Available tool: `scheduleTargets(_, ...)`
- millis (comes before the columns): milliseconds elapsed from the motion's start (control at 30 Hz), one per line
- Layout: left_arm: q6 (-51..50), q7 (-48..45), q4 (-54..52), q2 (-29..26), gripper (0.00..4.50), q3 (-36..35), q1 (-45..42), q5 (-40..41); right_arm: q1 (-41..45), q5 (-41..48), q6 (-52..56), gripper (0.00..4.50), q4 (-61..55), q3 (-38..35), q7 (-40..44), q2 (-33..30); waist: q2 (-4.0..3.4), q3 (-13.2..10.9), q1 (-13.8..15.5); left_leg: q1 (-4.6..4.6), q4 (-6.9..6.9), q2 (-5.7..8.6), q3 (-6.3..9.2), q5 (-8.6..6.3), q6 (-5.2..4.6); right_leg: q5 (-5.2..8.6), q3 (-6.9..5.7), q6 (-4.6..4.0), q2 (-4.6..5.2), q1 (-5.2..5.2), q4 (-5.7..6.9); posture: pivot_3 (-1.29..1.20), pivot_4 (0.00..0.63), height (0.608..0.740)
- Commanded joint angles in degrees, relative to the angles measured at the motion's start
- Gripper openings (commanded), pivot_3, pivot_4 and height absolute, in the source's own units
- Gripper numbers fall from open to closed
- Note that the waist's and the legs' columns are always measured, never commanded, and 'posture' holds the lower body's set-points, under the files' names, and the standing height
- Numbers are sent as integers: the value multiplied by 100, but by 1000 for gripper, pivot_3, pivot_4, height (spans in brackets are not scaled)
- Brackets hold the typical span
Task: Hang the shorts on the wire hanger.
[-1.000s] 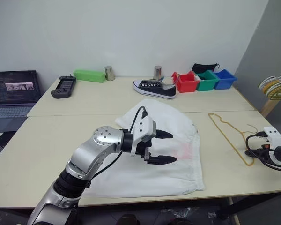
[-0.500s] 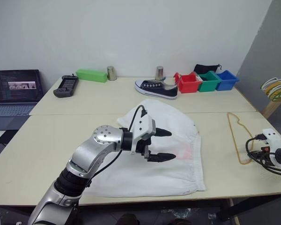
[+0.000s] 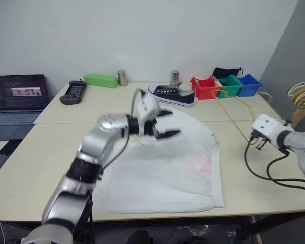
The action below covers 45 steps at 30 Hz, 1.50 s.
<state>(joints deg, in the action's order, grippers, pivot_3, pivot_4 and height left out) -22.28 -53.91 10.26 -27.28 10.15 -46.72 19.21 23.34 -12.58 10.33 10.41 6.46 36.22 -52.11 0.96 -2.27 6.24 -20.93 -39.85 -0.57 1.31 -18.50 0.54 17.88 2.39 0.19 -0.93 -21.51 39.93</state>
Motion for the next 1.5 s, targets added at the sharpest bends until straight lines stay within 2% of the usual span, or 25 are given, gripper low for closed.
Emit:
scheduleTargets(33, 722, -190, 1112, -70, 4180, -313, -755, -255, 146, -730, -1135, 33, 32, 127, -745, -150, 0, 0, 9, -3, 1, 5, -3, 0, 0, 0, 1, 0, 1, -1, -4, 235, 0, 740)
scheduleTargets(200, 1287, -718, 2704, -105, 4180, -538, -1788, -354, 345, -1988, -2782, 33, 606, 510, -1947, -640, 5, -3, 39, -33, -6, 22, -10, 1, 2, 0, 6, 4, 7, -27, -5, 240, 0, 740)
scheduleTargets(333, 1598, -1657, 4077, -276, 4340, -554, -2562, -512, 627, -3118, -3810, 6, 828, 762, -3281, -964, 7, -4, 35, -91, -15, 22, -10, 24, 41, -5, 4, 10, 5, -85, 8, 240, 0, 740)
scheduleTargets(433, 1806, -2048, 4945, -297, 4340, -550, -3002, -692, 637, -3531, -4337, 6, 653, 799, -4032, -944, 8, -4, -1, -89, -6, 41, -6, 29, 50, -5, 3, 9, -2, -86, 6, 232, 0, 740)
scheduleTargets(533, 2104, -2422, 5456, -291, 4340, -407, -3268, -1008, 529, -3682, -4678, 6, 267, 756, -4372, -823, 8, -4, -8, -88, 0, 63, 6, 29, 49, -3, 0, 6, -2, -86, 8, 226, 0, 740)
scheduleTargets(733, 2452, -3083, 5924, -166, 4340, -233, -3476, -1538, 589, -3741, -4903, 6, -356, 664, -4392, -467, 18, -10, -16, -89, -6, 78, 8, 29, 49, -5, 3, 9, 7, -83, 10, 208, 0, 740)
scheduleTargets(900, 2531, -3805, 5778, -83, 4340, 19, -3276, -1756, 733, -3801, -4820, 6, -428, 704, -4164, -213, 18, -10, -17, -89, -10, 83, 10, 36, 59, -9, 1, 15, 12, -80, 10, 198, 0, 740)
scheduleTargets(1167, 2913, -3858, 5434, -51, 4340, 216, -2792, -1965, 819, -3801, -4774, 6, -313, 678, -3935, -126, 19, -11, -32, -86, -11, 68, 12, 34, 52, -9, 2, 15, 20, -82, 22, 194, 0, 740)
scheduleTargets(1500, 2758, -3766, 5255, -101, 4340, -116, -3060, -1882, 816, -4243, -5015, 6, 387, 986, -4205, -175, 21, -10, -25, -83, -13, 76, 11, 34, 42, -9, 2, 15, 19, -82, 36, 224, 0, 740)
